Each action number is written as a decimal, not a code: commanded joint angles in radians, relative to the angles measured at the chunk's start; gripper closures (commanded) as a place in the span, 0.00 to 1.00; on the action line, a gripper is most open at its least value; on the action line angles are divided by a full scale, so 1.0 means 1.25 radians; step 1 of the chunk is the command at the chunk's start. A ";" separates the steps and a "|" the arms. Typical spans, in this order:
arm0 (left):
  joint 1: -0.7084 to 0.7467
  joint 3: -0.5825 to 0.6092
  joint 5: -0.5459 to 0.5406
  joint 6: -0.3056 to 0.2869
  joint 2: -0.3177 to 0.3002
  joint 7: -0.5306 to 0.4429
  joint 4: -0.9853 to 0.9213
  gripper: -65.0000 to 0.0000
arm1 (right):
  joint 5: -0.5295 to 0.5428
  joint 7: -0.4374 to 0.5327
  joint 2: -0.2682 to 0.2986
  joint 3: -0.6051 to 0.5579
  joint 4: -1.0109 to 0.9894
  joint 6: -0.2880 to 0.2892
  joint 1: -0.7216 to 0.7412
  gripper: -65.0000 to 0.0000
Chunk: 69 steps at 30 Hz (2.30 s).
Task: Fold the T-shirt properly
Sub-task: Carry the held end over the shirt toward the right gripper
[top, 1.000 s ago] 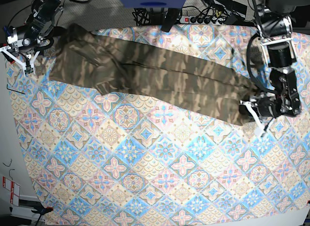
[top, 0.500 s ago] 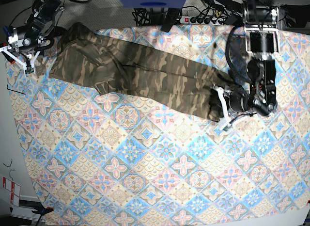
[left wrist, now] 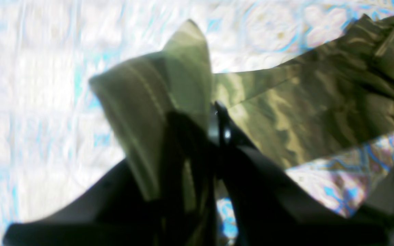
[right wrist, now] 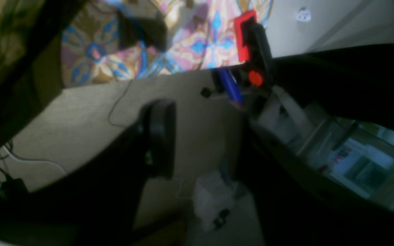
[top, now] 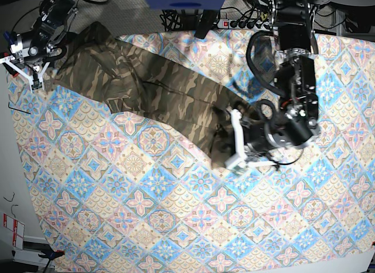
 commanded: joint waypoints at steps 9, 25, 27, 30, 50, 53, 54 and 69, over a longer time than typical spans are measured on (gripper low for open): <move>-0.016 0.240 -0.012 -0.001 0.056 -0.014 0.003 0.93 | -0.011 0.000 0.009 0.002 0.011 -0.004 0.002 0.66; -0.038 0.441 -0.001 -0.001 0.087 -0.014 -0.218 0.52 | -0.011 0.000 0.009 0.002 0.011 -0.004 0.002 0.65; -0.031 0.441 -0.004 -0.001 0.085 -0.014 -0.219 0.40 | -0.011 0.000 0.009 0.002 0.011 -0.004 0.002 0.65; -0.032 0.441 -0.010 -0.001 0.088 -0.051 -0.218 0.37 | -0.011 0.000 0.009 0.002 0.011 -0.004 0.002 0.65; 0.044 0.088 -0.072 -0.001 -0.106 -0.059 -0.042 0.49 | -0.004 -0.006 0.008 0.004 0.012 -0.004 0.034 0.65; 0.059 0.071 -0.069 -0.001 -0.126 -0.066 -0.081 0.42 | -0.004 -0.008 0.007 0.002 0.012 -0.004 0.052 0.65; 0.059 0.071 -0.071 -0.001 -0.127 -0.076 -0.098 0.42 | -0.004 -0.008 0.001 0.002 0.012 -0.004 0.056 0.65; 0.041 0.138 -0.062 -0.001 -0.111 -0.203 -0.324 0.43 | -0.001 -0.103 -0.025 0.002 0.010 -0.004 0.090 0.34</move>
